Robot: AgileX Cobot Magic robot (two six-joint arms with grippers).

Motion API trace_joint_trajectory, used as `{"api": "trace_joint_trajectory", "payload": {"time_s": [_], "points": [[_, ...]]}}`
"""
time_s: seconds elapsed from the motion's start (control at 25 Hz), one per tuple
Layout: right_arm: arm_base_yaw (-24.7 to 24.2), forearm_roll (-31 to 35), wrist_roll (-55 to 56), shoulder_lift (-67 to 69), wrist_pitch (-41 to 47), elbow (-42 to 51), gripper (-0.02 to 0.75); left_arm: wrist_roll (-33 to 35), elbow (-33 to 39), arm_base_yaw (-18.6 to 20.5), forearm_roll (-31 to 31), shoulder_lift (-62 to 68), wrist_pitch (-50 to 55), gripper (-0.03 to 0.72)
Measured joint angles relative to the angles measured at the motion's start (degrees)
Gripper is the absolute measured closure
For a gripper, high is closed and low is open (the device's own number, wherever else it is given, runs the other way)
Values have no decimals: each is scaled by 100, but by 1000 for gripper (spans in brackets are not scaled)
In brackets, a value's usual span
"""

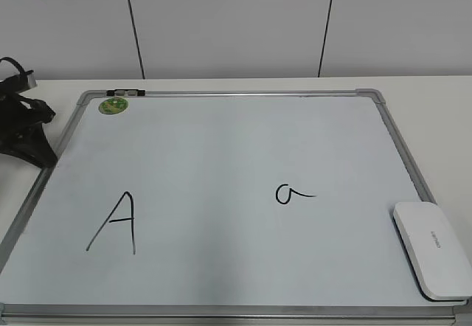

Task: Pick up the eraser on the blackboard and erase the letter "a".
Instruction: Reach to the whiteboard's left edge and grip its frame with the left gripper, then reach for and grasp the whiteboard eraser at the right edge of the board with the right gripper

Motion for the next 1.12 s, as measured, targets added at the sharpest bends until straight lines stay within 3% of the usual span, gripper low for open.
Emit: {"api": "trace_joint_trajectory", "payload": {"time_s": [0.48,0.84,1.12], "points": [[0,-531,-264,3016,-352,-1682,151,0,-4,0,10,0,11,655],[0,578,-275,5127,196,-2463,151,0,-4,0,10,0,11,655],[36,700,-321,6765,48,-2477,151,0,-4,0,10,0,11,655]]}}
